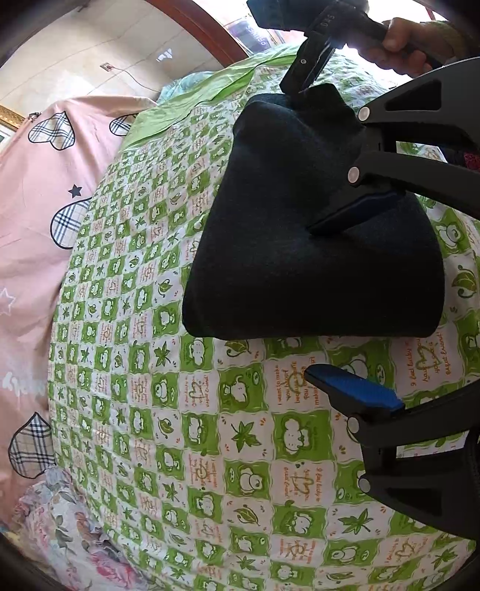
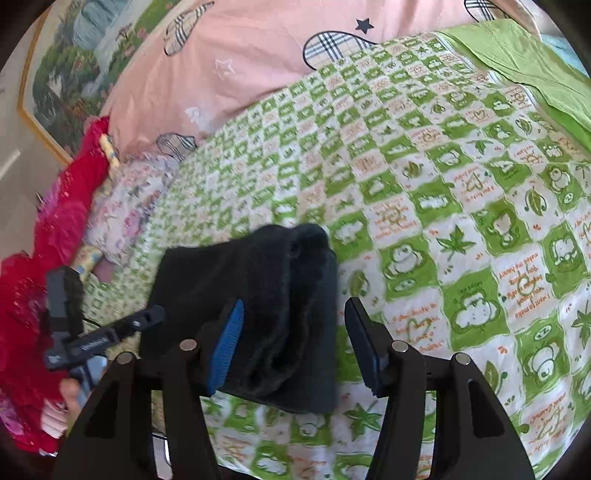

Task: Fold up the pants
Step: 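Lift the folded edge with both grippers and fold it over the bundle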

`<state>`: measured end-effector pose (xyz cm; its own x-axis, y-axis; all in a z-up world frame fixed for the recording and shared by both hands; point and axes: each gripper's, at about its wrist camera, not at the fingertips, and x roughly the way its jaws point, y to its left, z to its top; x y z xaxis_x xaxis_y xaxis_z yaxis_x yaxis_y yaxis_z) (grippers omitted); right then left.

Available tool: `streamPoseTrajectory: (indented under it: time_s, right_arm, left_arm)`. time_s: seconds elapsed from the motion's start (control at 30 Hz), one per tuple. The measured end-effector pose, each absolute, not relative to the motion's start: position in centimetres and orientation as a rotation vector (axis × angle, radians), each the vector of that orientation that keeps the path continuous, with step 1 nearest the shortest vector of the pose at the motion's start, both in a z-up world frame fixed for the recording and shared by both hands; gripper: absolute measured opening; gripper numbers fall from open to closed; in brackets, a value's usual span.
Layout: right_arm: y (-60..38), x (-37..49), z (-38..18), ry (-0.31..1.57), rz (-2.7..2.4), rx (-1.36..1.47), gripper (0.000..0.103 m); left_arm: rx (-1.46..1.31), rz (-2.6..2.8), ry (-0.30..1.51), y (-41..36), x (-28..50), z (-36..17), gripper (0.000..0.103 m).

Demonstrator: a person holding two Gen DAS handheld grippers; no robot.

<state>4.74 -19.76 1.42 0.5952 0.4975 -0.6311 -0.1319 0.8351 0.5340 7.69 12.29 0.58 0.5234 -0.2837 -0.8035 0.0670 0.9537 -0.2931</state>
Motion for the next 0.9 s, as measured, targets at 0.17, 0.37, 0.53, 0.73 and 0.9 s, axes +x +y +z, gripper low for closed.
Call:
streamPoseTrajectory:
  time_s: [0.17,0.37,0.53,0.73,0.9]
  right_arm:
    - [-19.3,5.4,-0.2,0.909,0.385,0.481,0.06]
    - [-19.9,5.8,-2.2,0.932,0.412,0.549,0.061]
    - [-19.5,6.2,-2.6,0.941,0.433,0.558,0.061]
    - [-18.3,6.4,-2.7,0.944,0.456,0.511,0.059]
    - [-17.9,5.9,-1.4,0.904,0.481,0.485,0.049]
  left_arm:
    - [-0.321,-0.23,1.043,13.1,8.6,-0.7,0.076]
    - [-0.377,-0.261,1.064,13.6,8.9,-2.2,0.076]
    - [-0.411,-0.276,1.088,13.2,9.4,-3.4,0.071]
    - [-0.424,-0.3,1.07,12.9,9.3,-3.2,0.046]
    - [-0.407,-0.299,1.019,12.8,8.3,-1.3,0.036]
